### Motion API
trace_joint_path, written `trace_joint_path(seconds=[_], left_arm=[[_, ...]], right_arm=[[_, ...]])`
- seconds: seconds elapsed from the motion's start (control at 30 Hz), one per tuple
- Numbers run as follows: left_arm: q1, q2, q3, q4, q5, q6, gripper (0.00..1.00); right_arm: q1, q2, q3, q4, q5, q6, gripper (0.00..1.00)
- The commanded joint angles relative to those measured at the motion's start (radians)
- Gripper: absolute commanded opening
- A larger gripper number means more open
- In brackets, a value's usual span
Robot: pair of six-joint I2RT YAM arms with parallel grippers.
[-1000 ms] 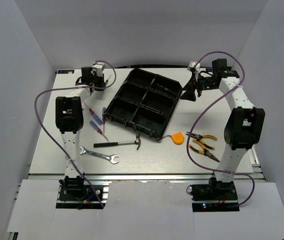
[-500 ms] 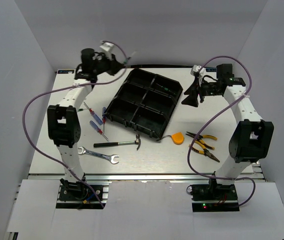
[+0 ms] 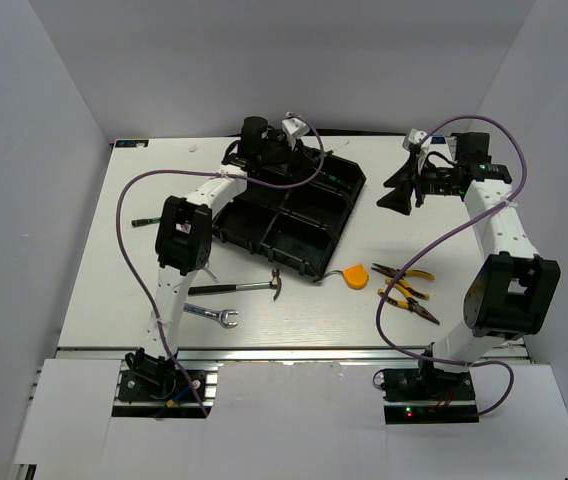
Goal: Sort the tools into containers
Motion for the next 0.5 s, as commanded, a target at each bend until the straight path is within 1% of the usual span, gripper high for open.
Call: trace_joint_path(seconds=[0.0, 0.1, 0.33, 0.47], left_arm=[[-0.018, -0.001, 0.083, 0.029, -0.026, 0.041, 0.0], [-0.029, 0.03, 0.105, 0.041, -0.031, 0.048, 0.0], [-0.061, 0.075, 0.12, 0.066, -0.041, 0.135, 0.0], [-0.067, 0.084, 0.115, 0.041, -0.058, 0.166, 0.0]], right_arm=[[-0.011, -0.038, -0.014, 0.029, -0.043, 0.01, 0.7], [-0.02, -0.037, -0.023, 0.029, -0.045, 0.005, 0.7], [-0.026, -0.029, -0.036, 0.034, -0.048, 0.005, 0.7], [-0.029, -0.027, -0.04, 0.036, -0.05, 0.005, 0.7]])
